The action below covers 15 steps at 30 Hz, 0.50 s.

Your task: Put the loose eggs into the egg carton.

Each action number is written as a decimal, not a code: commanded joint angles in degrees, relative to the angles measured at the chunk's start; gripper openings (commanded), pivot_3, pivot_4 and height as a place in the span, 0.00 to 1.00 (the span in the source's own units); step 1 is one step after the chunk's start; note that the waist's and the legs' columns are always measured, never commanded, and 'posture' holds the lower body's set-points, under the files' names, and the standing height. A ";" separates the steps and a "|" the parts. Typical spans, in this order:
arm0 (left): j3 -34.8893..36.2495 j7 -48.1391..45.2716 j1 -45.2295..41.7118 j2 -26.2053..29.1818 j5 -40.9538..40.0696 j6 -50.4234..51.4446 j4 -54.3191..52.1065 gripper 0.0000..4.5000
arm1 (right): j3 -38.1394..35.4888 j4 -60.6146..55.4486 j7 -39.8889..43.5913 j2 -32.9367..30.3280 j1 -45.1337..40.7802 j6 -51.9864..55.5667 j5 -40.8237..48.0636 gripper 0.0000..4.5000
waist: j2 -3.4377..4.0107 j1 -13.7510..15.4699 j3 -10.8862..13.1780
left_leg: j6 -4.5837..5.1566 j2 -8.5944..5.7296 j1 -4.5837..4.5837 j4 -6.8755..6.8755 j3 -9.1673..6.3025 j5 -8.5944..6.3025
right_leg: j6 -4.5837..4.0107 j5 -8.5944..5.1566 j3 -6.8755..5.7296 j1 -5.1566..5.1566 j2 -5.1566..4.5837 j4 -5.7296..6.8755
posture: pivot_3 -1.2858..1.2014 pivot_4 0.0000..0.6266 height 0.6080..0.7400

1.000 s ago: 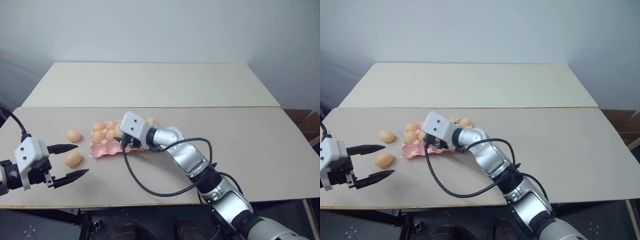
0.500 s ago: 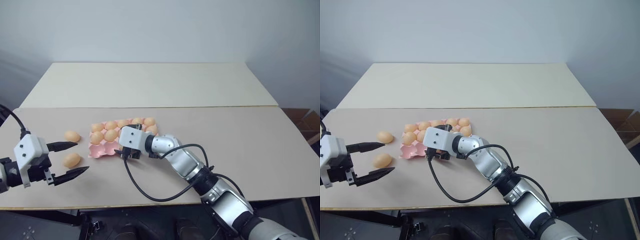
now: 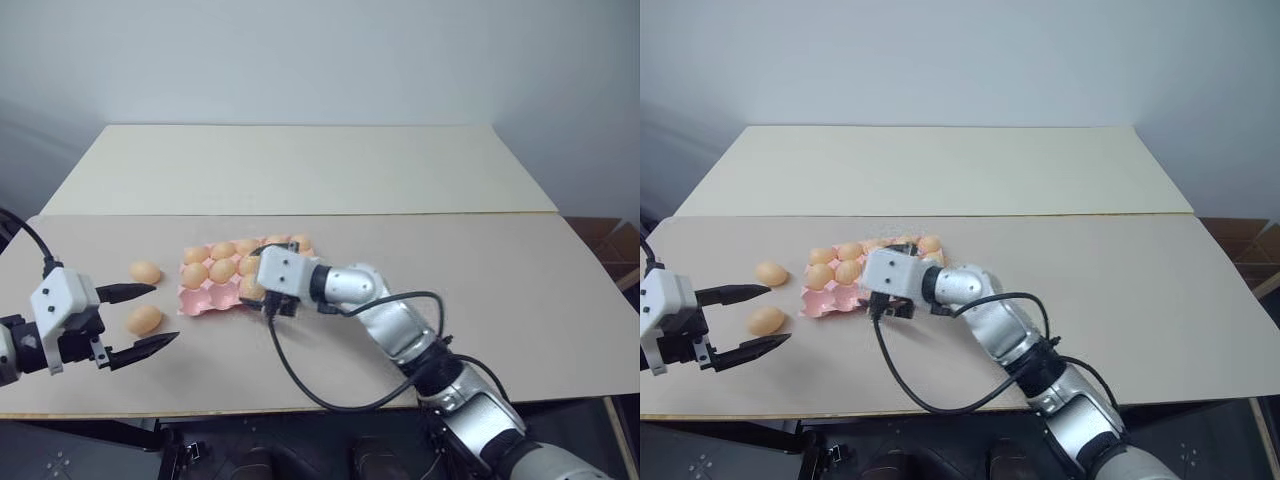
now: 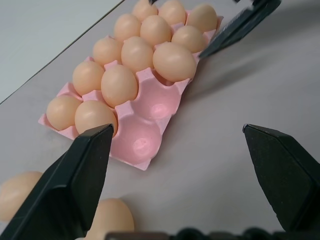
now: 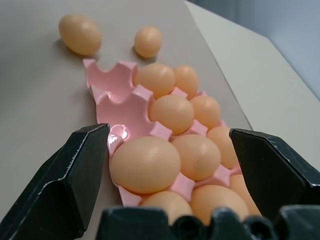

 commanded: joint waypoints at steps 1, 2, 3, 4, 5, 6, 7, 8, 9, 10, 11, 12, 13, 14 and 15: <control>2.61 0.79 1.73 -0.67 -0.04 -0.81 -2.86 1.00 | -5.82 -10.75 5.01 -4.64 1.66 6.81 6.13 0.99 | 0.00 0.03 0.00 | 0.00 0.00 -0.01 0.00 0.00 0.00 | 0.00 0.00 -0.01 0.00 0.00 0.00 | 0.52 0.24 1.00; 2.96 1.01 2.46 -1.10 -0.16 -0.74 -3.45 1.00 | -6.85 -12.64 6.06 -6.33 2.30 8.23 7.36 0.99 | 0.00 0.05 0.00 | 0.00 0.00 0.00 0.00 0.00 0.00 | 0.00 0.00 -0.01 0.01 0.00 -0.01 | 0.52 0.24 1.00; 3.29 1.17 3.29 -1.65 -0.26 -0.79 -3.93 1.00 | -7.72 -14.30 7.18 -8.38 3.02 9.24 8.34 0.99 | -0.01 0.06 0.00 | 0.00 0.00 -0.01 0.00 0.00 0.00 | 0.00 0.00 0.00 0.01 -0.01 -0.03 | 0.52 0.24 1.00; 3.48 1.32 3.94 -2.02 -0.30 -0.76 -4.23 1.00 | -8.13 -15.36 7.88 -10.03 3.52 9.78 8.87 0.99 | -0.01 0.12 0.00 | 0.00 0.00 -0.01 0.00 0.00 0.00 | 0.00 0.00 -0.01 0.02 0.00 -0.04 | 0.52 0.24 1.00; 3.64 1.58 4.90 -2.53 -0.11 -0.80 -4.59 1.00 | -9.39 -16.91 9.29 -12.66 4.45 10.72 10.06 0.99 | -0.01 0.11 0.00 | 0.00 0.00 0.00 0.00 0.00 0.00 | 0.00 0.00 -0.01 0.03 -0.01 -0.04 | 0.52 0.24 1.00; 3.79 1.87 5.69 -2.93 0.15 -0.87 -4.84 1.00 | -10.67 -18.28 10.67 -15.09 5.26 11.63 11.28 0.99 | -0.01 0.13 0.00 | 0.00 0.00 0.02 0.00 0.01 0.00 | 0.00 0.00 0.00 0.02 -0.01 -0.03 | 0.52 0.24 1.00; 3.91 2.16 6.32 -3.20 0.49 -1.01 -5.00 1.00 | -11.99 -19.51 12.13 -17.31 5.89 12.71 12.87 0.99 | -0.01 0.19 0.00 | 0.00 0.00 0.02 0.00 0.00 0.00 | 0.00 0.00 0.00 0.03 0.01 -0.04 | 0.52 0.24 1.00; 3.98 2.39 6.74 -3.37 0.71 -1.11 -5.17 1.00 | -12.83 -20.36 12.98 -18.82 6.29 13.46 14.10 0.99 | -0.01 0.22 0.00 | 0.00 0.00 0.05 0.00 0.01 0.00 | 0.00 0.00 0.00 0.06 0.00 -0.04 | 0.52 0.24 1.00; 4.11 2.44 7.13 -3.44 0.83 -1.27 -5.10 1.00 | -14.21 -21.36 15.17 -20.94 6.65 14.81 16.71 0.99 | -0.01 0.25 0.00 | 0.00 0.00 0.04 0.00 0.01 0.00 | 0.00 0.00 0.00 0.06 0.00 -0.05 | 0.52 0.24 1.00; 4.19 2.51 7.42 -3.48 0.86 -1.35 -5.13 1.00 | -15.15 -22.06 16.63 -22.49 6.89 15.78 18.71 0.99 | -0.01 0.28 0.00 | 0.00 0.00 0.05 0.00 0.01 0.00 | 0.00 0.00 0.00 0.07 0.00 -0.05 | 0.52 0.24 1.00; 4.28 2.71 7.60 -3.54 0.91 -1.36 -5.16 1.00 | -16.79 -22.81 19.21 -24.68 7.48 16.48 21.60 0.99 | -0.01 0.27 0.00 | 0.01 0.00 0.07 0.00 0.01 0.00 | 0.00 -0.01 0.00 0.08 0.01 -0.06 | 0.52 0.24 1.00; 4.32 2.85 7.71 -3.61 0.96 -1.41 -5.17 1.00 | -18.80 -23.41 22.20 -27.28 8.39 16.86 24.61 0.99 | -0.01 0.35 0.00 | 0.01 0.00 0.07 0.00 0.01 0.00 | 0.00 -0.01 0.00 0.09 0.01 -0.06 | 0.52 0.24 1.00; 4.32 2.98 7.73 -3.66 1.01 -1.46 -5.21 1.00 | -20.39 -23.71 24.43 -29.32 9.19 16.82 26.97 0.99 | -0.01 0.52 0.00 | 0.01 0.00 0.07 0.00 0.01 0.00 | 0.00 -0.01 0.00 0.09 0.01 -0.09 | 0.52 0.24 1.00; 4.33 3.06 7.75 -3.69 1.03 -1.50 -5.23 1.00 | -21.38 -23.88 25.78 -30.78 9.70 16.75 28.69 0.99 | -0.02 0.69 0.00 | 0.02 0.00 0.07 -0.01 0.01 -0.01 | 0.00 -0.01 0.00 0.12 0.01 -0.14 | 0.52 0.24 1.00; 4.31 3.14 7.73 -3.74 1.02 -1.55 -5.26 1.00 | -21.84 -23.91 26.28 -31.94 10.07 16.65 29.47 0.99 | -0.02 0.76 0.00 | 0.02 0.00 0.06 -0.01 0.01 -0.01 | 0.00 -0.01 -0.01 0.13 0.01 -0.17 | 0.52 0.24 1.00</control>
